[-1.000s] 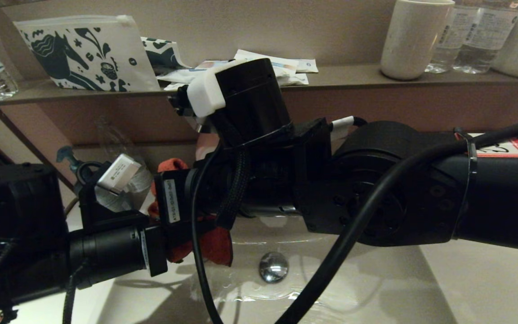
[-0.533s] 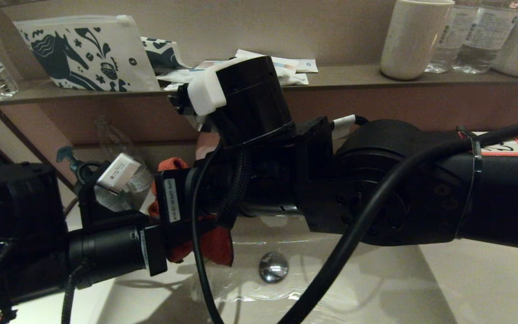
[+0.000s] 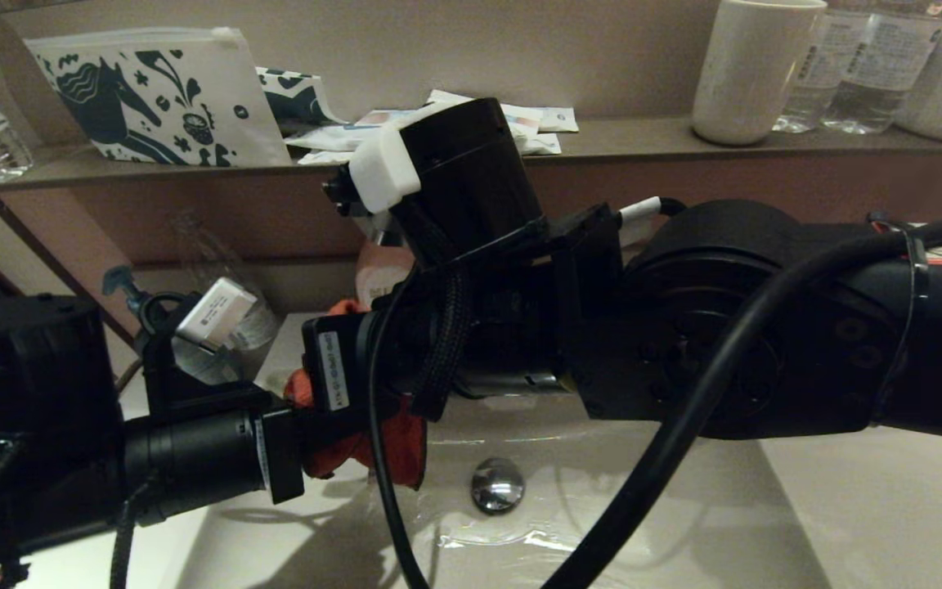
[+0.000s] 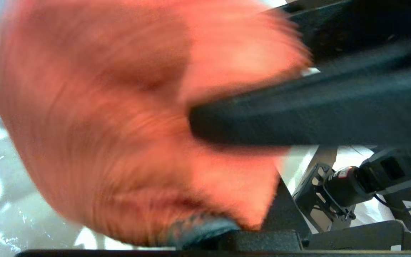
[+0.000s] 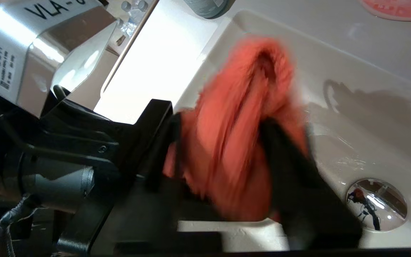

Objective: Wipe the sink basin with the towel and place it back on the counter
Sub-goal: Wipe the sink

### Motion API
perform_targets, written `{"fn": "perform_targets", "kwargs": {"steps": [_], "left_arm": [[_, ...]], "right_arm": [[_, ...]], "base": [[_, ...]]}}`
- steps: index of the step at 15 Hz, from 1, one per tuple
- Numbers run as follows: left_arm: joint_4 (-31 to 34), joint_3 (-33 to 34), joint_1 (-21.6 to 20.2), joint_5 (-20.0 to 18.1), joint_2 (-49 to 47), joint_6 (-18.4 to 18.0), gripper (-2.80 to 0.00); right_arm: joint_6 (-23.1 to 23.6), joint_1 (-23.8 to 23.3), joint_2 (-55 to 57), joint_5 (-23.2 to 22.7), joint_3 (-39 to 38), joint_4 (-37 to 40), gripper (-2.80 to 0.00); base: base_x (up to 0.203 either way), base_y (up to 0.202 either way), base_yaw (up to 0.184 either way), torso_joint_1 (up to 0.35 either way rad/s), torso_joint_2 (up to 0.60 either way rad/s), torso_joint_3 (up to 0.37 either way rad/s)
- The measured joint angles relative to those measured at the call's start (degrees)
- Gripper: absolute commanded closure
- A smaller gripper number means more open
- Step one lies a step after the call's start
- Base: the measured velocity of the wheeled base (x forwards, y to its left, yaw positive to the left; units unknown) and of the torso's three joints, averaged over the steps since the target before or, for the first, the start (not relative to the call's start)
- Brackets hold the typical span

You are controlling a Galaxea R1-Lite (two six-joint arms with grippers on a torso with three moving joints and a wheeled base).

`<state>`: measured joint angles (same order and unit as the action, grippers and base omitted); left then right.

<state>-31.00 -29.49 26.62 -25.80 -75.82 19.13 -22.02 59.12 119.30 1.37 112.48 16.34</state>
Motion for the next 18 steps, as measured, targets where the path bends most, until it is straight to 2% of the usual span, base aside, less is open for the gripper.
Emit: {"fn": "perform_targets", "kwargs": {"steps": [7,13,14,18], "left_arm": [[0.29,0.58,-0.09,0.22,1.37,-0.02,0.00],[0.22,4.17,-0.34,1.82,3.93,-0.06,0.00],[0.16,4.83,-0.51,1.79,4.31,-0.02,0.00],[0.07,7.65,-1.27,1.68,5.83,-0.02,0.00]], "right_arm": [[-0.80,-0.97,-3.22,-0.05,-1.30,4.28,-2.80],[-2.46,-3.05,-10.13,-0.02,-11.50,4.00,-2.80],[-2.47,-3.45,-11.66,-0.02,-13.65,3.93,0.00],[-3.58,-4.84,-18.08,0.14,-21.76,2.88,0.00]], "base": [[0.000,0.000,0.000,0.000,0.00,0.000],[0.000,0.000,0.000,0.000,0.00,0.000],[0.000,0.000,0.000,0.000,0.00,0.000],[0.000,0.000,0.000,0.000,0.00,0.000]]}}
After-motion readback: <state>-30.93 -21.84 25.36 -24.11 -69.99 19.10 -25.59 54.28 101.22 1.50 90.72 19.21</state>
